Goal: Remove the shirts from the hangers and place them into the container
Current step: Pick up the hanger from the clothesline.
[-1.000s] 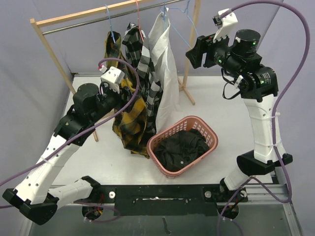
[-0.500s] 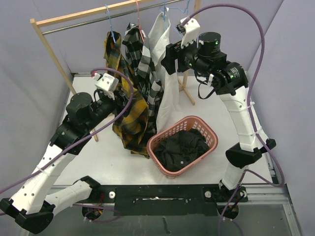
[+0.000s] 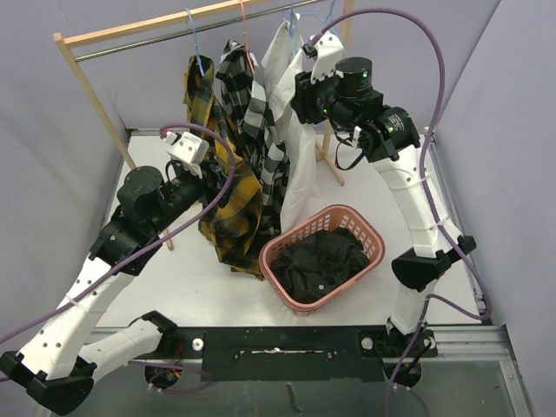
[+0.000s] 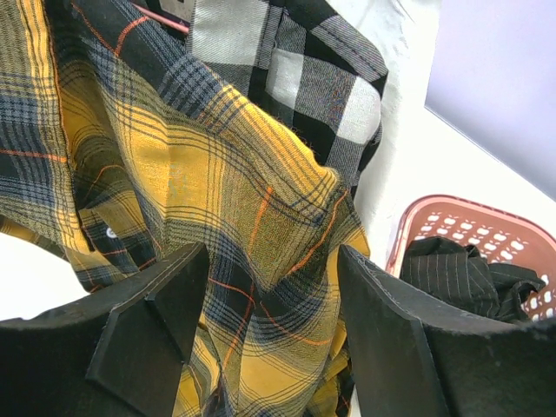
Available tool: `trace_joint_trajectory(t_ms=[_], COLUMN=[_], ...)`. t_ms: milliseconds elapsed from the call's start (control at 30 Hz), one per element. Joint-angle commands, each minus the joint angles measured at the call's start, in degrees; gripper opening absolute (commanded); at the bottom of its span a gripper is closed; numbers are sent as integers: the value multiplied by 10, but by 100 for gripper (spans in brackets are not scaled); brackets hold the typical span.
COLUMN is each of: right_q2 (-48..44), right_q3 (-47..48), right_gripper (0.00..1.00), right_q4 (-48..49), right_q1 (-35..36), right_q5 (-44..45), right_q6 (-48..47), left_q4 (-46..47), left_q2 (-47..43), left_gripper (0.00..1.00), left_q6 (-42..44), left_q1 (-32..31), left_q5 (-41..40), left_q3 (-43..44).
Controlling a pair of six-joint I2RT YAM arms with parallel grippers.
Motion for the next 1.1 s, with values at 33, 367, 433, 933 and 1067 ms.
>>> trace_joint_trajectory(t_ms=[33,367,433,933,1067], right_q2=[-4,-37,-39,-93,-96], right_q3=[-1,-54,-49,-63,-48], right_gripper=[32,0,0,0,0], right_q4=[30,79,88,208,217], right_q1=[-7,-27,-26,-18,-18], right_q5=[42,66,73,122,120], right_q6=[-2,-1,-7,-48,-54], left_q4=[44,49,51,81,83], left_q2=[-17,-30,-33,-52,-51], left_gripper=[60,63,68,72,72], left_q6=[2,2,2,7,6], left_q1=[1,2,1,1,1], left_q5=[-2,-2,7,26,25], left_q3=[-3,-9,-10,-36,-37])
